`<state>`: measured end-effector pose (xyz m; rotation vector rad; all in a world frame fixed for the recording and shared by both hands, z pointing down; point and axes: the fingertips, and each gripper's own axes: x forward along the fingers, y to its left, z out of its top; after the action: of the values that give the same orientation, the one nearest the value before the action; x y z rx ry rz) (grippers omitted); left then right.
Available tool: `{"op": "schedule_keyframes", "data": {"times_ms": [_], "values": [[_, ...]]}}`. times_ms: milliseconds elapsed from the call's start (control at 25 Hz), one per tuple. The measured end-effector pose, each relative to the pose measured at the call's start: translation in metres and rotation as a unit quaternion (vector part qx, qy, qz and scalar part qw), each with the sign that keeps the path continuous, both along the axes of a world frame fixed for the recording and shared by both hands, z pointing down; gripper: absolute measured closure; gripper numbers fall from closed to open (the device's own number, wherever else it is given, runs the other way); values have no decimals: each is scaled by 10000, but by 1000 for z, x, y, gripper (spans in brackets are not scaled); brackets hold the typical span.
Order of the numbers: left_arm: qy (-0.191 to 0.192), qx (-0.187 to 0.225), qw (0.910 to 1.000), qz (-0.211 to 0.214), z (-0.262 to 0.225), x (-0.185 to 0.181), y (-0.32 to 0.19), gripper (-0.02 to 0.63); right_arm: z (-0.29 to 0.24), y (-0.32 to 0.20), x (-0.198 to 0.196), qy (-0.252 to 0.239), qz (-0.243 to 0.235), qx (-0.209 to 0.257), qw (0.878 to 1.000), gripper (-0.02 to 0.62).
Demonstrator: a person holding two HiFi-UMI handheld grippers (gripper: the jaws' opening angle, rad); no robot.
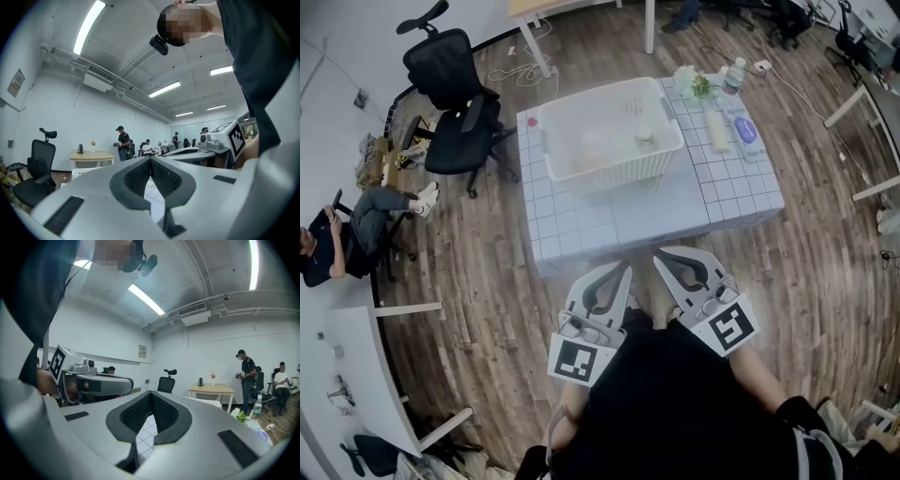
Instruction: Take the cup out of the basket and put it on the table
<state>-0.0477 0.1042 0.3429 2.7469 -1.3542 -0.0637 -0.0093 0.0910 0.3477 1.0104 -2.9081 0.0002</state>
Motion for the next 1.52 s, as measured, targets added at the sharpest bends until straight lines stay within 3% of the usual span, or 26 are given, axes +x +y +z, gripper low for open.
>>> {"op": "schedule_keyframes", "data": {"times_ms": [400, 720, 1520], "values": [[40, -37, 9997, 253, 7, -24, -12, 597, 8, -10, -20, 59, 286, -57, 9996, 578], [141, -158, 9994, 290, 11, -19, -24, 597, 10, -23, -20, 28, 310, -139, 9994, 578], [112, -84, 9996, -249, -3, 23, -129, 597, 0, -134, 9, -185, -495, 58, 9986, 578]]}}
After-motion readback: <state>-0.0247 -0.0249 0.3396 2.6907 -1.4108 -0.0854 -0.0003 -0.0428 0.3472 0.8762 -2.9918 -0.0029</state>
